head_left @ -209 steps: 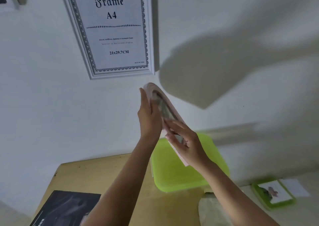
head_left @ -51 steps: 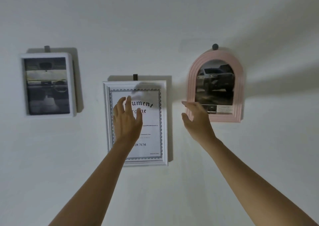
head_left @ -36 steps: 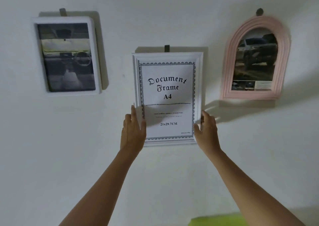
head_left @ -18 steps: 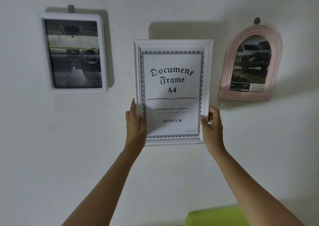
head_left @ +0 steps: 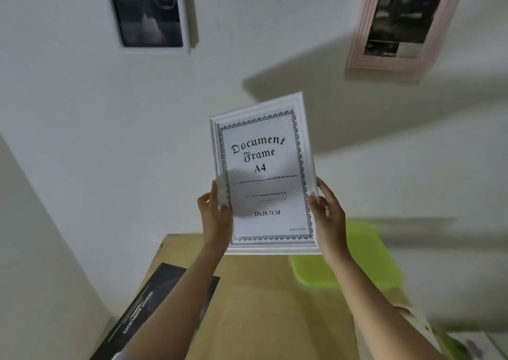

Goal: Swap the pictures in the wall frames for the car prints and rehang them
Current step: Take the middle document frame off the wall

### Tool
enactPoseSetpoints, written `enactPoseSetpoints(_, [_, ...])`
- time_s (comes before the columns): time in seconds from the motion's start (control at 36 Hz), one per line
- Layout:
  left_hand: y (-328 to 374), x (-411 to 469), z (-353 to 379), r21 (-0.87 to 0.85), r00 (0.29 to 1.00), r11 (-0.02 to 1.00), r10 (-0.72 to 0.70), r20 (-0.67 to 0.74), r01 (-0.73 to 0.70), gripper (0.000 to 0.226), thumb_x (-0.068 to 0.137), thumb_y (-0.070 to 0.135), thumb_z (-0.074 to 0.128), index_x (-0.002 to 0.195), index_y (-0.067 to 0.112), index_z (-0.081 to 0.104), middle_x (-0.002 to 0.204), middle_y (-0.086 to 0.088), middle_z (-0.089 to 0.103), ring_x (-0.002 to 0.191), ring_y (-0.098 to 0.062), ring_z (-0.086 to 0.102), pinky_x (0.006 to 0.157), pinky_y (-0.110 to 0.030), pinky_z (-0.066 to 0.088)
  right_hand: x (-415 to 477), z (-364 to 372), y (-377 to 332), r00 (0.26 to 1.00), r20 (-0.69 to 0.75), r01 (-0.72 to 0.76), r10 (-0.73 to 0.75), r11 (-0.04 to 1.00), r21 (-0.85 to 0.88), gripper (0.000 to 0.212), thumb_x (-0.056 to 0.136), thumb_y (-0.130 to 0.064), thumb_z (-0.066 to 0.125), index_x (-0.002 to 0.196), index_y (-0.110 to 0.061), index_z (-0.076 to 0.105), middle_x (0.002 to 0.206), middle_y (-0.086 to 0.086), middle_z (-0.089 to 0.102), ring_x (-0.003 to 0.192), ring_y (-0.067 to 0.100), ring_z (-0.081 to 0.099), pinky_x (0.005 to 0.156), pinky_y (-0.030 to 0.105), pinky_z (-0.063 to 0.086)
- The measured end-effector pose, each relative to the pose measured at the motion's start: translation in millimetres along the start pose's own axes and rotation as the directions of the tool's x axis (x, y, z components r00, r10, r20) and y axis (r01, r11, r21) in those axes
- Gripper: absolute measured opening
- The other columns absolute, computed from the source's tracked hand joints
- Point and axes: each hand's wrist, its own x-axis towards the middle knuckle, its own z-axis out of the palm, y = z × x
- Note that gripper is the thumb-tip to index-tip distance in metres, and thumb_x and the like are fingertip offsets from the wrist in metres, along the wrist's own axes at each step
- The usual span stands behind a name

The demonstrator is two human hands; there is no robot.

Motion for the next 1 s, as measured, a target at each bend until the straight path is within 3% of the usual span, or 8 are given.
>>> enactPoseSetpoints(0.08, [-8, -38, 2, 0.038, 0.997, 0.999, 0.010, -0.076, -0.007, 0.049, 0.094, 0.000, 0.043, 0.140, 0.015, 0.039, 0.127, -0.011, 0.037, 0.115, -0.018, 0.040, 0.105, -0.032, 0.035, -47, -8, 17, 0.999, -0.019, -0.036, 0.034, 0.994, -0.102, 0.037, 0.093, -0.010, 0.053, 0.130, -0.012, 0.050, 0.085, 0.000, 0.059, 0.065, -0.005, 0.051, 0.061, 0.008, 0.040])
enactPoseSetpoints(0.17, [12, -65, 7, -0.051, 0.998, 0.997, 0.053, -0.031, -0.054, 0.041, 0.096, 0.007, 0.043, 0.136, 0.018, 0.046, 0.128, -0.008, 0.042, 0.106, -0.010, 0.048, 0.091, -0.009, 0.040, -85, -13, 29, 0.997, -0.041, -0.069, 0.062, 0.973, -0.220, 0.037, 0.092, -0.022, 0.055, 0.129, -0.014, 0.051, 0.093, -0.003, 0.062, 0.074, -0.004, 0.055, 0.066, 0.012, 0.043])
enactPoseSetpoints(0.22, [27, -74, 12, -0.081, 0.997, 0.995, 0.058, 0.049, -0.054, 0.043, 0.098, 0.019, 0.043, 0.140, 0.023, 0.038, 0.134, -0.004, 0.042, 0.109, -0.012, 0.052, 0.086, -0.005, 0.039, -106, -14, 31, 0.999, -0.045, -0.042, 0.028, 0.931, -0.362, 0.038, 0.091, -0.031, 0.053, 0.127, -0.017, 0.052, 0.094, -0.003, 0.066, 0.078, 0.008, 0.060, 0.065, 0.020, 0.045])
enactPoseSetpoints(0.36, [51, -80, 21, -0.082, 0.968, 0.996, -0.024, 0.250, 0.046, 0.067, 0.095, 0.047, 0.040, 0.149, 0.026, 0.006, 0.146, -0.005, 0.034, 0.129, -0.021, 0.042, 0.109, -0.033, 0.028, -139, -9, 25, 0.993, -0.014, 0.084, -0.121, 0.766, -0.637, 0.044, 0.090, -0.040, 0.043, 0.122, -0.013, 0.058, 0.104, 0.002, 0.071, 0.087, 0.019, 0.068, 0.067, 0.027, 0.052])
enactPoseSetpoints(0.56, [42, -72, 2, -0.115, 0.983, 0.987, -0.095, 0.160, 0.114, 0.077, 0.094, 0.030, 0.047, 0.148, 0.027, -0.009, 0.138, -0.010, 0.041, 0.113, -0.029, 0.053, 0.095, -0.048, 0.045, -148, 16, 15, 0.951, 0.163, 0.289, -0.262, 0.575, -0.765, 0.037, 0.087, -0.030, 0.045, 0.115, -0.013, 0.063, 0.090, 0.000, 0.073, 0.071, 0.014, 0.069, 0.050, 0.021, 0.049])
enactPoseSetpoints(0.72, [11, -59, -36, -0.155, 0.981, 0.969, -0.180, 0.077, 0.191, 0.069, 0.099, 0.020, 0.030, 0.145, 0.016, -0.021, 0.079, -0.008, 0.043, 0.061, -0.016, 0.040, 0.060, -0.031, 0.036, -153, 62, 21, 0.917, 0.279, 0.394, -0.286, 0.537, -0.746, 0.039, 0.083, -0.015, 0.059, 0.119, -0.024, 0.051, 0.087, -0.005, 0.069, 0.067, 0.015, 0.063, 0.047, 0.024, 0.047])
enactPoseSetpoints(0.81, [-13, -51, -57, -0.185, 0.982, 0.964, -0.186, 0.041, 0.191, 0.067, 0.100, 0.022, 0.028, 0.145, 0.019, -0.021, 0.107, -0.012, 0.054, 0.071, -0.019, 0.049, 0.064, -0.023, 0.042, -164, 90, 26, 0.920, 0.305, 0.391, -0.245, 0.565, -0.727, 0.045, 0.082, -0.011, 0.059, 0.123, -0.026, 0.049, 0.098, -0.006, 0.069, 0.076, 0.015, 0.064, 0.052, 0.026, 0.050])
enactPoseSetpoints(1.0, [-59, -36, -101, -0.154, 0.979, 0.967, -0.204, 0.001, 0.202, 0.063, 0.100, 0.017, 0.026, 0.146, 0.019, -0.017, 0.075, -0.006, 0.042, 0.057, -0.012, 0.039, 0.046, -0.010, 0.034, -190, 139, 36, 0.916, 0.374, 0.374, -0.145, 0.648, -0.664, 0.039, 0.090, -0.023, 0.045, 0.129, -0.024, 0.051, 0.114, -0.006, 0.064, 0.094, 0.010, 0.062, 0.072, 0.022, 0.053])
